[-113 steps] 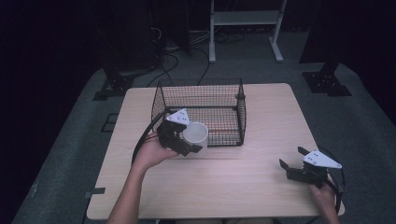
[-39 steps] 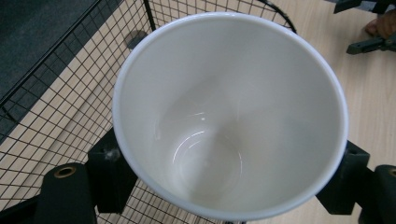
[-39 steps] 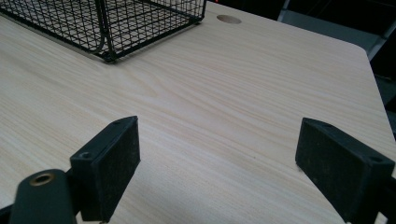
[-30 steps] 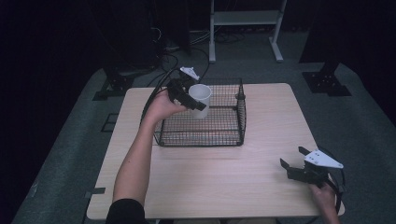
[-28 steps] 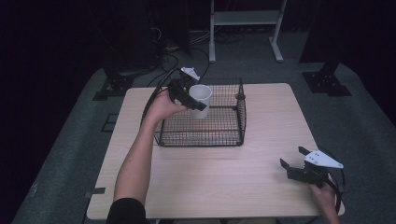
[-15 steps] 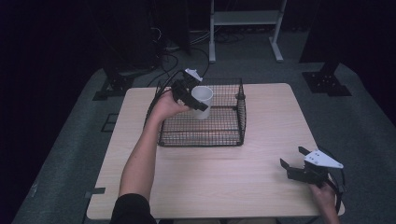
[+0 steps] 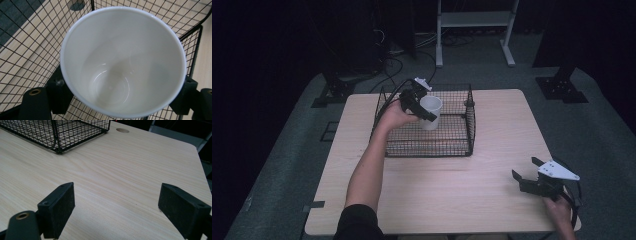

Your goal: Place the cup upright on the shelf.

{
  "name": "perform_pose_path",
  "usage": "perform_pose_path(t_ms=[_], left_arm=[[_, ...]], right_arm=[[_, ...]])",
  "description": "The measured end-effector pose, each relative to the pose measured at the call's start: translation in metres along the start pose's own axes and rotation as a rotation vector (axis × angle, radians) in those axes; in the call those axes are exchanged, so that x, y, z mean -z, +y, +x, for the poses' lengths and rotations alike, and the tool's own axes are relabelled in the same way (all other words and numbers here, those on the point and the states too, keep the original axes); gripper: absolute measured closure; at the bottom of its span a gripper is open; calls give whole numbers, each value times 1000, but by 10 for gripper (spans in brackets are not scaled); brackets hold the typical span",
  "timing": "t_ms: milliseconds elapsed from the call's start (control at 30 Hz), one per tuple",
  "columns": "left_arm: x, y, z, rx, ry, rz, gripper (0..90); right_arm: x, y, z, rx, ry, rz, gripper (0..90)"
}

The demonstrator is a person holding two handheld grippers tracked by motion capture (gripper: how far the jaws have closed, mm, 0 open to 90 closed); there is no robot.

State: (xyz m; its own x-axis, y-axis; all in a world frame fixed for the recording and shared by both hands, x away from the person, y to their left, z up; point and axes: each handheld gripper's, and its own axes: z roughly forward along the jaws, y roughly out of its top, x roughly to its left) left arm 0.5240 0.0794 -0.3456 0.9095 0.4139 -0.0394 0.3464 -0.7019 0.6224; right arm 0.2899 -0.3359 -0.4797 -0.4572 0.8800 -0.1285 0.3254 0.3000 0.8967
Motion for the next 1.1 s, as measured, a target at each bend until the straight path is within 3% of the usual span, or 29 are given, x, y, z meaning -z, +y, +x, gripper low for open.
perform_pose_path(t_ms=[700, 1100], left_arm=[[-38, -11, 4, 27, -16, 61, 214], [-50, -17, 7, 49, -24, 90, 214]], right_arm=[[0, 0, 0, -2, -1, 0, 131], [0, 0, 0, -1, -2, 1, 131]])
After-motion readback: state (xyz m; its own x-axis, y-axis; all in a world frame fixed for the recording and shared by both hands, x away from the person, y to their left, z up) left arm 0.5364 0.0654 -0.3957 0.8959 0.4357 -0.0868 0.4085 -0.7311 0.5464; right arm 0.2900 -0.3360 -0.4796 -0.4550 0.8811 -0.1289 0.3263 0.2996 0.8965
